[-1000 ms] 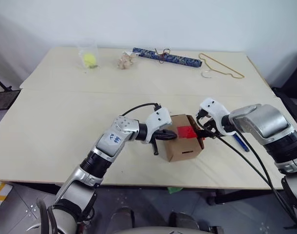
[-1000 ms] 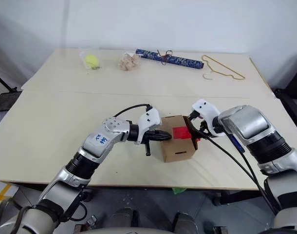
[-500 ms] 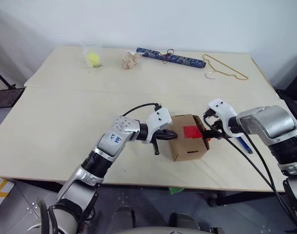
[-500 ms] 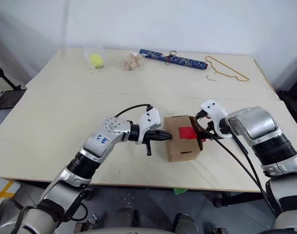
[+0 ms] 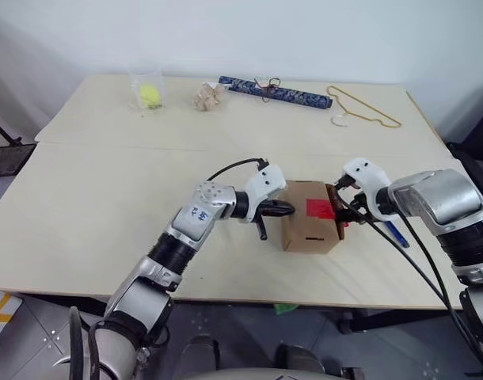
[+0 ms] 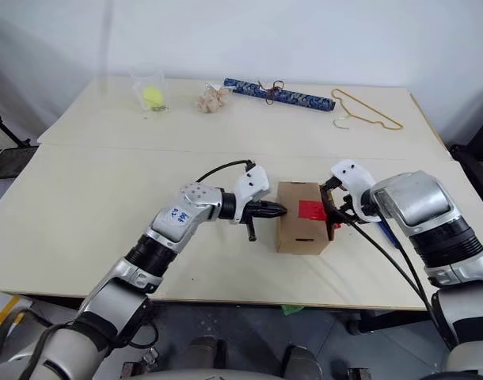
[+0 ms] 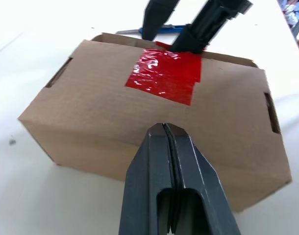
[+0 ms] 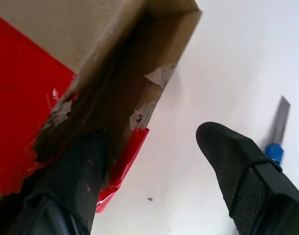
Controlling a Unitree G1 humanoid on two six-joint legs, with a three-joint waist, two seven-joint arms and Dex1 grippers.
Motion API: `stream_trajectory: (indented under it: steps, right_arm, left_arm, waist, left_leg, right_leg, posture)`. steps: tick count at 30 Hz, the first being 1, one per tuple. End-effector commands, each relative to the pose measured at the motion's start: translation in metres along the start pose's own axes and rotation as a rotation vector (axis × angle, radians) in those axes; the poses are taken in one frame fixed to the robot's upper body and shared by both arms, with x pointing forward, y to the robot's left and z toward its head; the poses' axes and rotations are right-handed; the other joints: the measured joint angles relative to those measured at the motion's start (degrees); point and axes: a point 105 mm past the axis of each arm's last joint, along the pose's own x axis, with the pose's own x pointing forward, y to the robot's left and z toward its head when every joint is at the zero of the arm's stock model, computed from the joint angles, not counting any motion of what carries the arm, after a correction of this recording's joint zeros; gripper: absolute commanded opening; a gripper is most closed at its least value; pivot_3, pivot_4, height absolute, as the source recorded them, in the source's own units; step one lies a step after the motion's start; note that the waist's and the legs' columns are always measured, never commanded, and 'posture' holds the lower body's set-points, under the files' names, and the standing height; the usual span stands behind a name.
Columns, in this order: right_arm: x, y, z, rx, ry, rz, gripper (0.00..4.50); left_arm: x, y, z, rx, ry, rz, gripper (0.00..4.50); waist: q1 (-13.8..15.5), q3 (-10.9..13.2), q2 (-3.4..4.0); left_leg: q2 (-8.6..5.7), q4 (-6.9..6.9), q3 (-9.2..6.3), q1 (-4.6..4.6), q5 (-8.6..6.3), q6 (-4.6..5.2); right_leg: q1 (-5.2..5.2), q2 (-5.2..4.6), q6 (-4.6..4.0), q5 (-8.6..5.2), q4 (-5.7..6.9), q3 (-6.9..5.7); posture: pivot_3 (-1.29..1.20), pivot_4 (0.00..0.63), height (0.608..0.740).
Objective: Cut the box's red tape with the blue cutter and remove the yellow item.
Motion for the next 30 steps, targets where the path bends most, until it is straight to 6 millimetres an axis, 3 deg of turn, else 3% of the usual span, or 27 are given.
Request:
stream_trajectory:
  steps: [1, 8, 13, 21, 30]
  right_arm:
    - [0.007, -0.009, -0.023, 0.018, 0.096, -0.067, 3.36]
    - [0.009, -0.001, -0.022, -0.010, 0.082, -0.040, 3.36]
    - [0.010, 0.001, -0.021, -0.028, 0.087, -0.033, 3.36]
    - [0.004, -0.034, -0.034, -0.032, 0.128, -0.163, 3.36]
    - [0.004, -0.052, -0.049, -0.052, 0.150, -0.215, 3.36]
  left_arm:
    - [0.009, -0.001, -0.024, -0.024, 0.088, 0.017, 0.00]
    - [0.023, -0.010, -0.016, 0.030, 0.065, -0.032, 0.00]
    - [0.034, -0.014, -0.036, 0.042, 0.162, -0.046, 0.00]
    - [0.035, -0.027, -0.075, -0.012, 0.293, -0.082, 0.00]
    - [0.033, -0.030, -0.082, -0.043, 0.304, -0.087, 0.00]
  waist:
    - [0.0, 0.0, -0.01]
    - [-0.1, 0.0, -0.05]
    - [-0.2, 0.0, -0.07]
    - [-0.2, -0.2, -0.47]
    - [-0.4, -0.6, -0.93]
  left_leg:
    - [0.00, -0.02, 0.01, 0.00, 0.01, 0.01]
    - [0.09, -0.02, 0.31, 0.00, 0.01, 0.28]
    - [0.15, -0.03, 0.46, 0.00, -0.09, 0.27]
    - [0.21, -0.04, 0.45, 0.11, -0.32, 0.20]
    - [0.24, -0.04, 0.46, 0.16, -0.46, 0.00]
  right_leg:
    - [-0.01, 0.00, 0.01, 0.01, 0.00, 0.00]
    - [-0.03, 0.00, 0.09, 0.05, -0.02, -0.05]
    - [-0.06, 0.00, 0.22, 0.12, -0.05, -0.11]
    - [0.01, -0.02, 0.11, 0.07, -0.35, -0.25]
    - [0.07, -0.03, 0.09, 0.08, -0.39, -0.26]
  posture:
    - [0.00, 0.150, 0.740]
    - [0.00, 0.150, 0.740]
    - [0.00, 0.150, 0.740]
    - [0.00, 0.150, 0.740]
    - [0.00, 0.150, 0.740]
